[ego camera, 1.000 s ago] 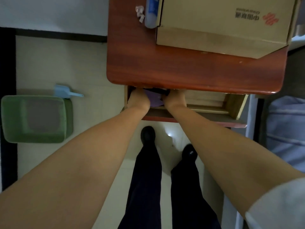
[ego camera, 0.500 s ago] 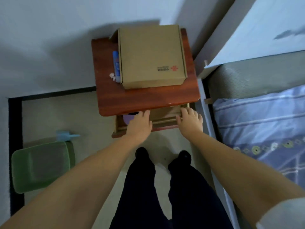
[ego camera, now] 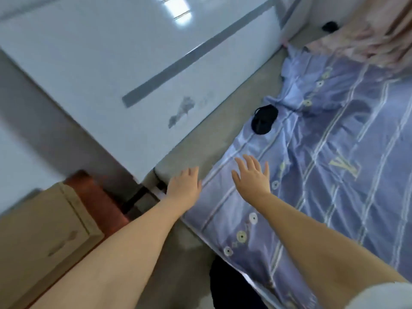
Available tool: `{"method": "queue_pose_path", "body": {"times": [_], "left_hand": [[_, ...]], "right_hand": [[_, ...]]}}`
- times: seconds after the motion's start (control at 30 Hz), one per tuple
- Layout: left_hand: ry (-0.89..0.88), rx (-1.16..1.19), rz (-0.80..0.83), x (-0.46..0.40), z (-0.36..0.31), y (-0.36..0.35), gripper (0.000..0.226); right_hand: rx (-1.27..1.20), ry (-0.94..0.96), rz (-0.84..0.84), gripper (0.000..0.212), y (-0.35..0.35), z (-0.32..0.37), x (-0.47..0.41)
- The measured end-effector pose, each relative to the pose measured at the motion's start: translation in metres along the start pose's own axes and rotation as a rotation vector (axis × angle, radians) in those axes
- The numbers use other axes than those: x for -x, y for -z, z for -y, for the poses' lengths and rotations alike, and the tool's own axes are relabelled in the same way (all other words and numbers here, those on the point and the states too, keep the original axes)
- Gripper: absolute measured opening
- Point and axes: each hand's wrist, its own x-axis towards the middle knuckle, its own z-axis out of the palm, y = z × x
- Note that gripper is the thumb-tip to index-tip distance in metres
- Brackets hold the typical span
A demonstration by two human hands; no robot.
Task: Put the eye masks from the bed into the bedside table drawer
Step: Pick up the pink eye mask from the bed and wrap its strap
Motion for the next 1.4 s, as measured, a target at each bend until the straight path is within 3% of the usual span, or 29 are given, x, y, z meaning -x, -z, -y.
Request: {"method": "queue_pose_path", "body": {"times": [0.23,0.43,0.53,0.63,0.73,0.9,1.1,1.2,1.4], "left_hand": [[-0.161,0.086,0.099,-0.182,-0.146,-0.027,0.046],[-0.224,-0.057,0.19,-0.289,-0.183,-0.087,0.049],[-0.252,-0.129,0.192,-0.335,-0.191,-0.11,0.057],[-0.252,-0.192,0.135,-0.369,-0.197,-0.129,0.057],[-0.248,-0.223,-0.006,-0.386,-0.193,-0.139,0.044],[-0.352,-0.366,-0.035,-0.385,-0.173,-0.121,0.017],[-0.288,-0.577,0.134,-0.366,-0.149,-0.103,0.035],[-0.258,-0.57,0.138,-0.356,-0.149,-0.112,0.032],[-0.37,-0.403,0.058,-0.328,-0.129,-0.111,0.016]], "right_hand": [[-0.037,-0.235,0.073,0.044,-0.011,-0.171,-0.1],[-0.118,-0.263,0.156,0.042,-0.09,-0.219,-0.151],[-0.087,-0.237,0.083,0.046,-0.126,-0.226,-0.157],[-0.093,-0.208,-0.11,0.044,-0.147,-0.23,-0.156],[-0.1,-0.195,-0.218,0.045,-0.159,-0.232,-0.157],[-0.098,-0.195,-0.145,0.049,-0.157,-0.232,-0.156],[-0.016,-0.211,0.02,0.052,-0.149,-0.23,-0.158],[0.003,-0.205,0.077,0.054,-0.149,-0.233,-0.159],[-0.001,-0.228,0.181,0.054,-0.143,-0.232,-0.162]]}}
